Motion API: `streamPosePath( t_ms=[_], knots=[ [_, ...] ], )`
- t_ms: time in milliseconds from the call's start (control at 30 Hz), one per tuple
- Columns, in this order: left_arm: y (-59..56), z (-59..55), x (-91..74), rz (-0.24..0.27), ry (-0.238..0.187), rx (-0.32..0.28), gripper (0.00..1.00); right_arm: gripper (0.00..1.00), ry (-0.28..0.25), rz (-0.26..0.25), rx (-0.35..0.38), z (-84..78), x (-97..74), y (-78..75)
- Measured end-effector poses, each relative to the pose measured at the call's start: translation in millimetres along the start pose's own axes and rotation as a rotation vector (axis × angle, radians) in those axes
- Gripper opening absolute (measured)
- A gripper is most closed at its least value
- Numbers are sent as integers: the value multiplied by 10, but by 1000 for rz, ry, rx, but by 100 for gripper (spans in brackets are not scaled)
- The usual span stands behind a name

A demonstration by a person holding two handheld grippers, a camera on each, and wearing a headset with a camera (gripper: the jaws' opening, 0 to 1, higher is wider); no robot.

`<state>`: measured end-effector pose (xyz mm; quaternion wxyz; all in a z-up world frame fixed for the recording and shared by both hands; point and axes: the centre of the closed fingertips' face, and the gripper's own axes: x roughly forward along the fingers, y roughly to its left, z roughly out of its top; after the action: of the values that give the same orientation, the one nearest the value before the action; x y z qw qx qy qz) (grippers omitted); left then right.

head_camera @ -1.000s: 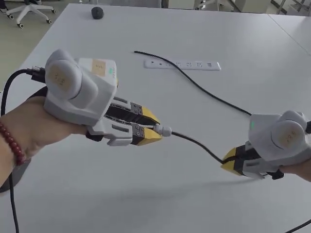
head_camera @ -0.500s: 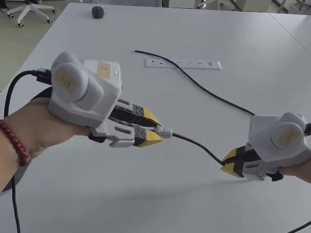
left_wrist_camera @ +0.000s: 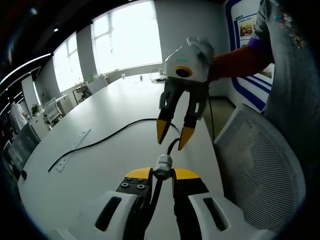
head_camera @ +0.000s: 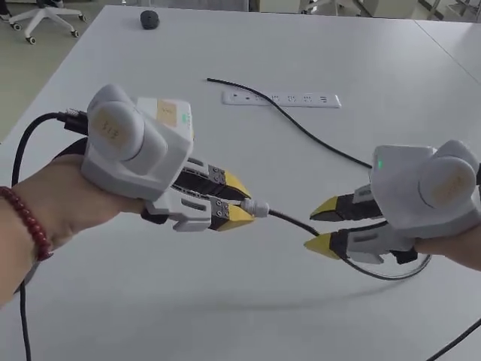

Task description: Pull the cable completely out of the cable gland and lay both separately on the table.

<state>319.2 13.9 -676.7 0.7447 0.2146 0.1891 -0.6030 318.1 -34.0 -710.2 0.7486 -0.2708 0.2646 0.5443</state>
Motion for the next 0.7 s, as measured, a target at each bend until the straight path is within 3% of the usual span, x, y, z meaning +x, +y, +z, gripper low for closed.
streamPosePath(
  t_ms=[267,700],
  knots=[
    [8,-13,-7,4,1,0,16,17,-50,13,-48,326,-19,71],
    [-6,-2,7,-3,-1,6,16,11,-58,33,-98,495,31,136]
  ],
)
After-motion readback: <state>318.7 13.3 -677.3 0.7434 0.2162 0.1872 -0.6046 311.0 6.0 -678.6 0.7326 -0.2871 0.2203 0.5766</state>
